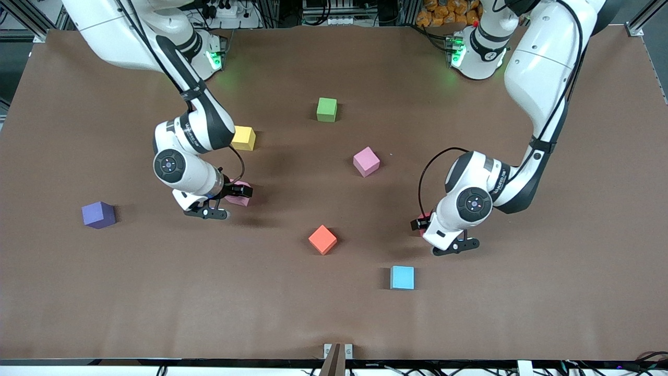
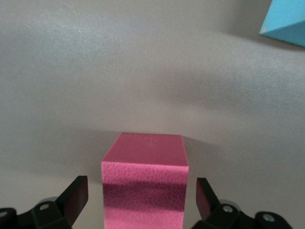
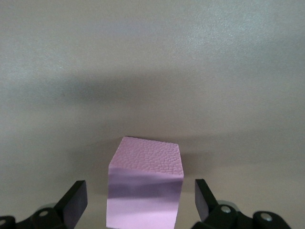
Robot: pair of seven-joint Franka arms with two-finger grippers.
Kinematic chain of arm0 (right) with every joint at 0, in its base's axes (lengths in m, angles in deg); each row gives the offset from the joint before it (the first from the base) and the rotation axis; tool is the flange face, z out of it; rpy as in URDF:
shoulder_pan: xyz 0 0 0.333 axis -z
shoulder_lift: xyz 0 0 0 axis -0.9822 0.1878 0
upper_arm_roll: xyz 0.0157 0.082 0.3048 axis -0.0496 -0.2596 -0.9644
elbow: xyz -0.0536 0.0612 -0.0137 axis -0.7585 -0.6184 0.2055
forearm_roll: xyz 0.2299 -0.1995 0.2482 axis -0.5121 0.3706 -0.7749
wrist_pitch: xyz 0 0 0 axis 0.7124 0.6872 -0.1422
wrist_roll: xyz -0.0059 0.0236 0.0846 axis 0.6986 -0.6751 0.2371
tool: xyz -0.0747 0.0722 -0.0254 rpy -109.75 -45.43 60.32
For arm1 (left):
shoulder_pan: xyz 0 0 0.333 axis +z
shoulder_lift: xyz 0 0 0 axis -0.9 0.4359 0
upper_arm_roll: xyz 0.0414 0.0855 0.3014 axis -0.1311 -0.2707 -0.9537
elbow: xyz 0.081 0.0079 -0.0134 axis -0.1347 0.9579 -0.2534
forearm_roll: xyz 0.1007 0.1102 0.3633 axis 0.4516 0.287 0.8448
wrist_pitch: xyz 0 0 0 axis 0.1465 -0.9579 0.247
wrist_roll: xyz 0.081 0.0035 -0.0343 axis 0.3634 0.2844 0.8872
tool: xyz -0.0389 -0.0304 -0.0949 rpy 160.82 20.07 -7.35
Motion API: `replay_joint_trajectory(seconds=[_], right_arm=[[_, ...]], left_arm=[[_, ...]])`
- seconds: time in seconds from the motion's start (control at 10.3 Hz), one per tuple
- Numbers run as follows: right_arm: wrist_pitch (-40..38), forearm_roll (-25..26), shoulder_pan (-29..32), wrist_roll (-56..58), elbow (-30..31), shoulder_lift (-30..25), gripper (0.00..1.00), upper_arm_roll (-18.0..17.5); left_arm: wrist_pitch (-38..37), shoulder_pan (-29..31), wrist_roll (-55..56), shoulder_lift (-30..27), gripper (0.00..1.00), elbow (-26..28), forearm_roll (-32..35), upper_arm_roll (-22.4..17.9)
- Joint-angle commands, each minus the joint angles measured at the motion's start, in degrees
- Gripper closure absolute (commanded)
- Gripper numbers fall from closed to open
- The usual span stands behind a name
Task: Arrange blocks into number 1
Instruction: 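Close the left gripper on hot pink while the right gripper grasps light pink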
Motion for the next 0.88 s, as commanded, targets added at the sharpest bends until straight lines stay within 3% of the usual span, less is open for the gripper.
replay_joint_trajectory(seconds=[0.0, 0.1, 0.19, 0.29, 0.49, 0.78], right_arm=[[3.7, 0.7, -0.6, -1.1, 0.1, 2.0, 0.0, 0.0], [4.3, 0.7, -0.6, -1.1, 0.7, 2.2, 0.21, 0.0], [4.4, 0.7, -0.7, -1.1, 0.8, 2.2, 0.68, 0.0], [3.9, 0.7, -0.9, -1.1, 0.8, 1.9, 1.0, 0.0], [1.0, 0.6, -2.1, -3.0, 0.2, -0.7, 1.0, -0.1], [-2.6, 0.3, -9.8, -13.3, -3.9, -1.2, 1.0, -0.1]], left_arm=[[0.8, -0.5, 1.7, 1.7, 0.0, -1.2, 2.1, 0.1], [1.2, -0.5, 1.7, 2.0, 0.0, -1.2, 2.2, 0.1], [1.8, -0.7, 1.7, 2.0, 0.45, -1.2, 2.2, 0.1], [1.8, -0.6, 1.6, 2.0, 0.99, -1.2, 2.2, 0.1], [1.9, -0.6, 1.7, 2.0, 1.0, -1.1, 4.4, 0.1], [1.8, -0.5, 1.6, 1.7, 1.0, -1.1, 4.6, 0.1]])
